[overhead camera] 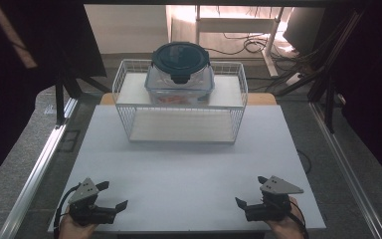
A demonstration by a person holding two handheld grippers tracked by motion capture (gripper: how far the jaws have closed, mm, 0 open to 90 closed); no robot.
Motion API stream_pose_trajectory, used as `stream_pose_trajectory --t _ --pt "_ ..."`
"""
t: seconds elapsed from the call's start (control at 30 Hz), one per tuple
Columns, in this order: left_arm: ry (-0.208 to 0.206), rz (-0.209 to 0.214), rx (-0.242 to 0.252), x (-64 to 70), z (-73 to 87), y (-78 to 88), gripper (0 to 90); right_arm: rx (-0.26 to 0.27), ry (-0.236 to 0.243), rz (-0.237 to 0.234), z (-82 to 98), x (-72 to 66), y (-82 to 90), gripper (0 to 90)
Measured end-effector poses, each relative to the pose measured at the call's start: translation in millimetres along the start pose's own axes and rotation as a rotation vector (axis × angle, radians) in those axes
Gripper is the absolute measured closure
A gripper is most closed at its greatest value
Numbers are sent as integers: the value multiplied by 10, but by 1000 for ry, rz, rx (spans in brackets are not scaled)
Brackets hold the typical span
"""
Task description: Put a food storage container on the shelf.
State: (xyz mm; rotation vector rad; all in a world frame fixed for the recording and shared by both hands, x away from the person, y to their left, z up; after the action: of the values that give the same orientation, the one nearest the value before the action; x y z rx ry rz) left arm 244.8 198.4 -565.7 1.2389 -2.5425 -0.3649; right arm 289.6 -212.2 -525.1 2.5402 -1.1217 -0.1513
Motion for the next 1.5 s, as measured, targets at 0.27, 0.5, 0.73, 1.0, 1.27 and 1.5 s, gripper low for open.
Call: stream_pose_trajectory --t 0.27,0.5,0.73,1.0,1.27,1.5 --pt "6 -14 -17 -58 57 -9 44 -28 -3 26 118 78 16 0" --pt "27 -12 -24 -89 111 -38 42 -54 -3 51 226 140 -8 0" --pt "23 -19 -36 -109 158 -71 36 -66 -20 56 294 167 -29 0" --pt "38 -15 -46 -136 197 -98 26 -94 -25 47 375 149 -67 0" --pt "44 -9 -72 -145 251 -132 22 -128 -34 37 453 125 -105 0" --pt "45 -9 -120 -150 324 -171 22 -173 -33 22 526 82 -134 0"
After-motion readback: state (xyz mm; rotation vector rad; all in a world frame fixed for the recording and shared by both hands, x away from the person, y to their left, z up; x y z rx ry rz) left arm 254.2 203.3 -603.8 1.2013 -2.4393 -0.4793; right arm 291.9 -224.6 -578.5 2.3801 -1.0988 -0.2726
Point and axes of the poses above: each handheld gripper's, and its own axes: y roughly backward along the jaws, z roughly out of its underside, x roughly to its right, the point moved 9 cm from there along -y, roughly forward along the jaws, and after that the axes turned 14 degrees about x, right-handed, at the moved point
